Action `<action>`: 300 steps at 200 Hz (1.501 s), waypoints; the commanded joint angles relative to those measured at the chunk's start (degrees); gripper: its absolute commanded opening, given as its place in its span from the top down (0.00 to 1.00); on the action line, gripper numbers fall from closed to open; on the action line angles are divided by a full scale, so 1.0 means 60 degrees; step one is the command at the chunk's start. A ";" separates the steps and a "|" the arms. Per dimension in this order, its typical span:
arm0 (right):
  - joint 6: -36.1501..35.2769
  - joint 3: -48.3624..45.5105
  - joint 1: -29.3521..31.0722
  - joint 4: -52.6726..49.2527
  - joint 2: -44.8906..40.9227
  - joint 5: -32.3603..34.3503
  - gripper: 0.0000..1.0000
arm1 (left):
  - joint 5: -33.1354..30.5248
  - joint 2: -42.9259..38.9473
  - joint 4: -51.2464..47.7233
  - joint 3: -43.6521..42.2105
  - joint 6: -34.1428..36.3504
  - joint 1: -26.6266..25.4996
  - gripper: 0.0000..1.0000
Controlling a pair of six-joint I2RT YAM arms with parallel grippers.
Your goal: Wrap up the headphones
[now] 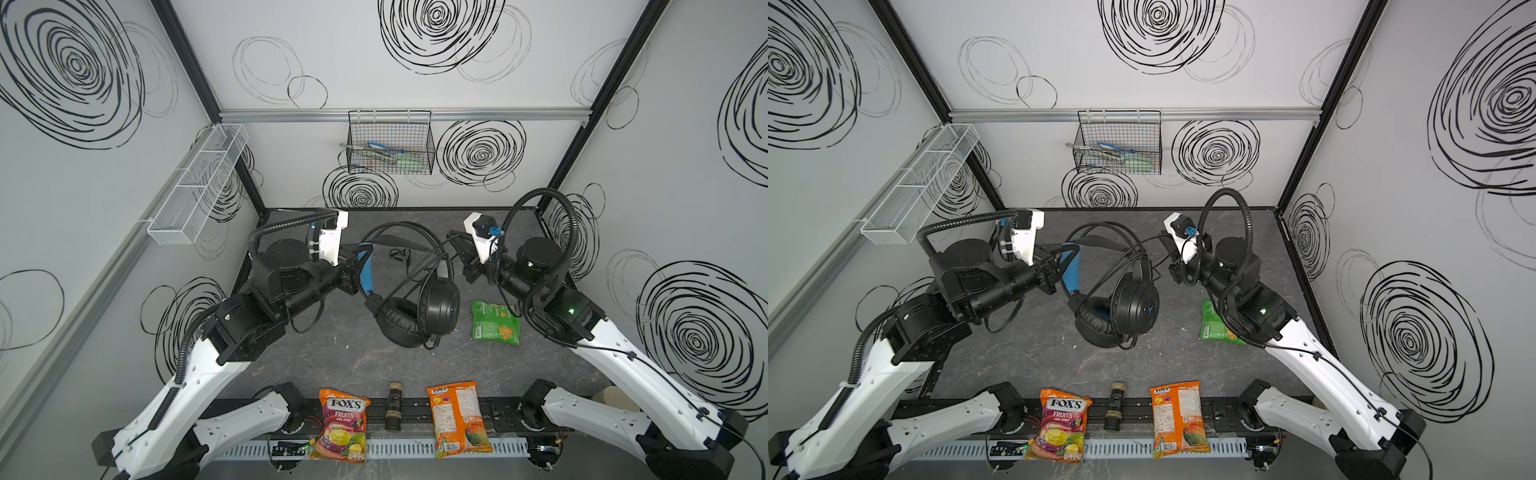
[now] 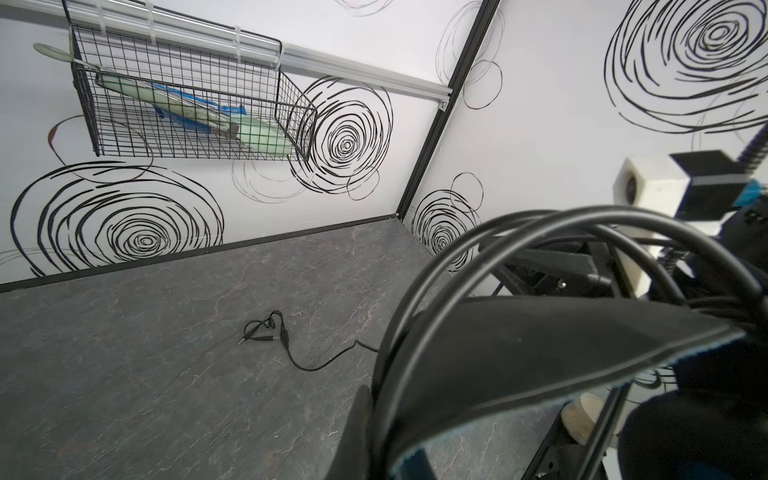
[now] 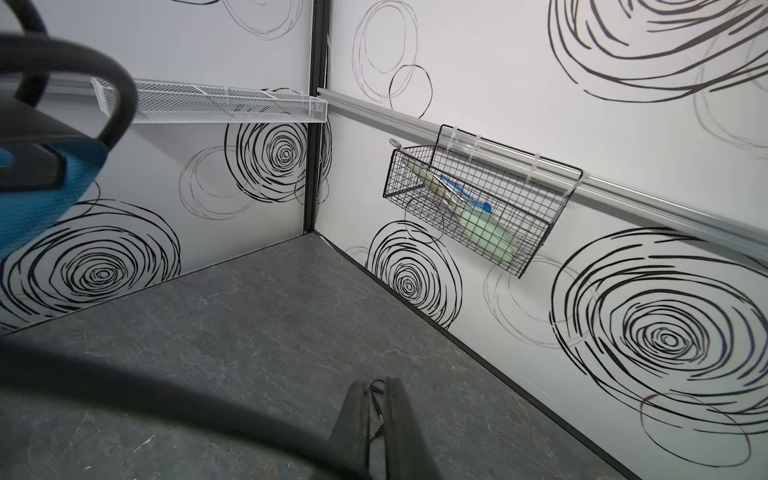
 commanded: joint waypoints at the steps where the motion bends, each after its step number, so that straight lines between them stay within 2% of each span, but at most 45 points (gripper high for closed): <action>1: 0.0607 -0.0174 -0.0064 0.0779 0.0128 -0.0432 0.87 | 0.0193 -0.0138 0.1491 0.0466 -0.0826 0.0101 1.00; 25: 0.0917 -0.0258 -0.0049 0.0933 0.0304 -0.0651 0.91 | -0.0146 -0.0146 0.1508 0.0551 -0.0982 0.0141 1.00; 80: 0.1745 -0.0602 -0.0017 0.1614 0.0616 -0.1249 0.93 | 0.0296 -0.0050 0.1835 0.0895 -0.1346 0.0347 1.00; 179: 0.2178 -0.0529 0.0169 0.2049 0.0959 -0.2061 0.84 | 0.0434 0.0215 0.1933 0.1257 -0.1900 0.0479 1.00; 300: 0.2505 -0.0848 0.0504 0.2553 0.1348 -0.2423 0.90 | 0.0686 0.0346 0.2775 0.1319 -0.2803 0.0578 1.00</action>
